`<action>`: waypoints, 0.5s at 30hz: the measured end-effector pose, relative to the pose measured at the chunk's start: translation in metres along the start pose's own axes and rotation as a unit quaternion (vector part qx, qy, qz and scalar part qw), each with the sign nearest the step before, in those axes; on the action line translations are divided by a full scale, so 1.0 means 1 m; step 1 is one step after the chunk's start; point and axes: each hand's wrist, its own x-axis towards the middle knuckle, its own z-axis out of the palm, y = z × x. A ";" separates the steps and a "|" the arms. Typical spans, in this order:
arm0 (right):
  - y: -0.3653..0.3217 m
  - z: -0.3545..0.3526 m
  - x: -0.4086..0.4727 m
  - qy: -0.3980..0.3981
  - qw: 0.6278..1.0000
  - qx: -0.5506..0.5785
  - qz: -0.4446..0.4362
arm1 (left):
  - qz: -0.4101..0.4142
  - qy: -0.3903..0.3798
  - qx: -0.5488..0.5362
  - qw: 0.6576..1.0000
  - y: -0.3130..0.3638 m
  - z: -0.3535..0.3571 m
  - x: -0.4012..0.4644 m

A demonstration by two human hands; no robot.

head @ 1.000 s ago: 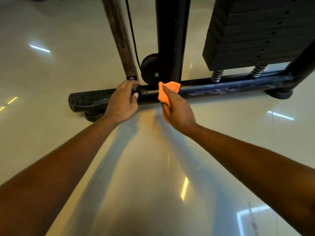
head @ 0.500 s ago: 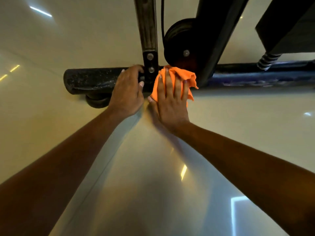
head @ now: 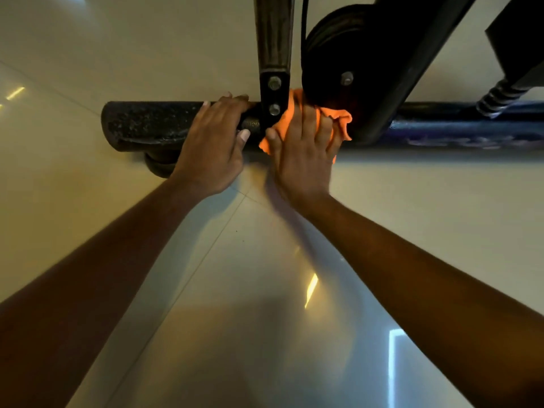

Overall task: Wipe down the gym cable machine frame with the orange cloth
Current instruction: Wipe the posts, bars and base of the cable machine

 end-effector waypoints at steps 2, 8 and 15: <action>0.036 -0.006 -0.003 -0.039 0.992 -0.044 -0.109 | -0.002 -0.005 0.005 1.000 -0.005 -0.005 -0.002; -0.004 0.000 -0.001 0.025 0.999 -0.034 0.002 | -0.010 0.010 0.016 1.000 -0.006 -0.006 -0.004; 0.022 -0.020 -0.005 -0.057 0.994 -0.020 -0.095 | -0.011 0.009 0.022 1.000 -0.007 -0.006 -0.004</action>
